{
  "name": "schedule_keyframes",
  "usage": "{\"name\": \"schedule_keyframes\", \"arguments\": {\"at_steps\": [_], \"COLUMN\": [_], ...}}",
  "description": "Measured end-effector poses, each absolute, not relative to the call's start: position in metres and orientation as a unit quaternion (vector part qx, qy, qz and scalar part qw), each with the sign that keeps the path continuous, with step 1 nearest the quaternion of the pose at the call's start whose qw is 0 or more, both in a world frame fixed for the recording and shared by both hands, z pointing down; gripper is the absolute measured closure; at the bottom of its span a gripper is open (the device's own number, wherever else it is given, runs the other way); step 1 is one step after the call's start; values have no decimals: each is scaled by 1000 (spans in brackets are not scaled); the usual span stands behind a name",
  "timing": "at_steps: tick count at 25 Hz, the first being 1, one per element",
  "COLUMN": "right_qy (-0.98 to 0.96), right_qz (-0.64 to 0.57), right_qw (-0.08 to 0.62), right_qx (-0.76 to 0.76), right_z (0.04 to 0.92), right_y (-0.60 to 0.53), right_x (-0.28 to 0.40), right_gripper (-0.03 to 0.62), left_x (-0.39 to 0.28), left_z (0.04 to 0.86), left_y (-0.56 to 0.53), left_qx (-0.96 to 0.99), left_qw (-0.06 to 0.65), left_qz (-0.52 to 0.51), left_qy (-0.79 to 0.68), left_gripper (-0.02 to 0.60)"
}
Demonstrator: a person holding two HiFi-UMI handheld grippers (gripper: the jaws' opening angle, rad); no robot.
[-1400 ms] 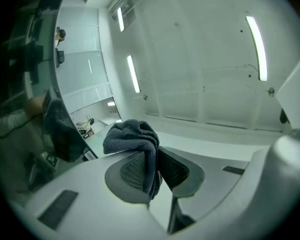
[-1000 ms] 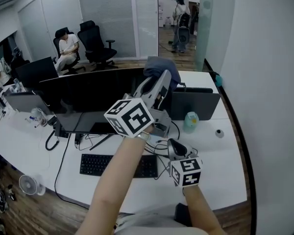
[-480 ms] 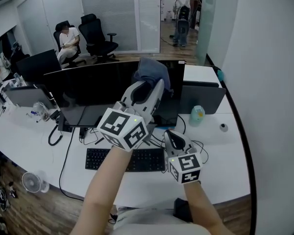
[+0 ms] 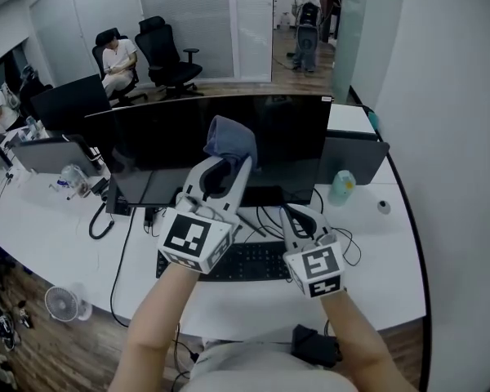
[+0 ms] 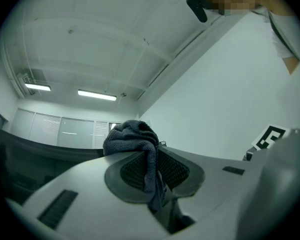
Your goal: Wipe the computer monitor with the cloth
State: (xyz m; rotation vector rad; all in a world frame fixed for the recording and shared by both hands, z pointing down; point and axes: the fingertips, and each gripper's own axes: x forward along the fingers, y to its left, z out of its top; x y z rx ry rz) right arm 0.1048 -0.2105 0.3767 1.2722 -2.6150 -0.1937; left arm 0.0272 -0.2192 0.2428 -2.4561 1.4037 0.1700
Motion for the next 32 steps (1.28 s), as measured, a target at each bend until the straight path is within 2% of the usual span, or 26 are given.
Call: {"name": "schedule_keyframes", "arguments": {"at_steps": [7, 17, 24, 32], "right_qy": [-899, -932, -910, -903], "right_qz": [-117, -142, -133, -117], "right_qw": [128, 104, 65, 44], "right_qx": [402, 317, 387, 412], "right_z": [361, 367, 367, 369], "right_y": [-204, -163, -161, -155], "right_x": [70, 29, 26, 16], "right_gripper": [586, 586, 588, 588], "left_x": [-10, -33, -51, -57], "left_z": [271, 317, 335, 344], "left_y": [-200, -153, -141, -137], "left_qx": [-848, -864, -861, -848], "left_qw": [166, 180, 135, 137], "left_qz": [19, -29, 24, 37], "left_qy": [503, 469, 490, 511], "left_gripper": [522, 522, 522, 522]}}
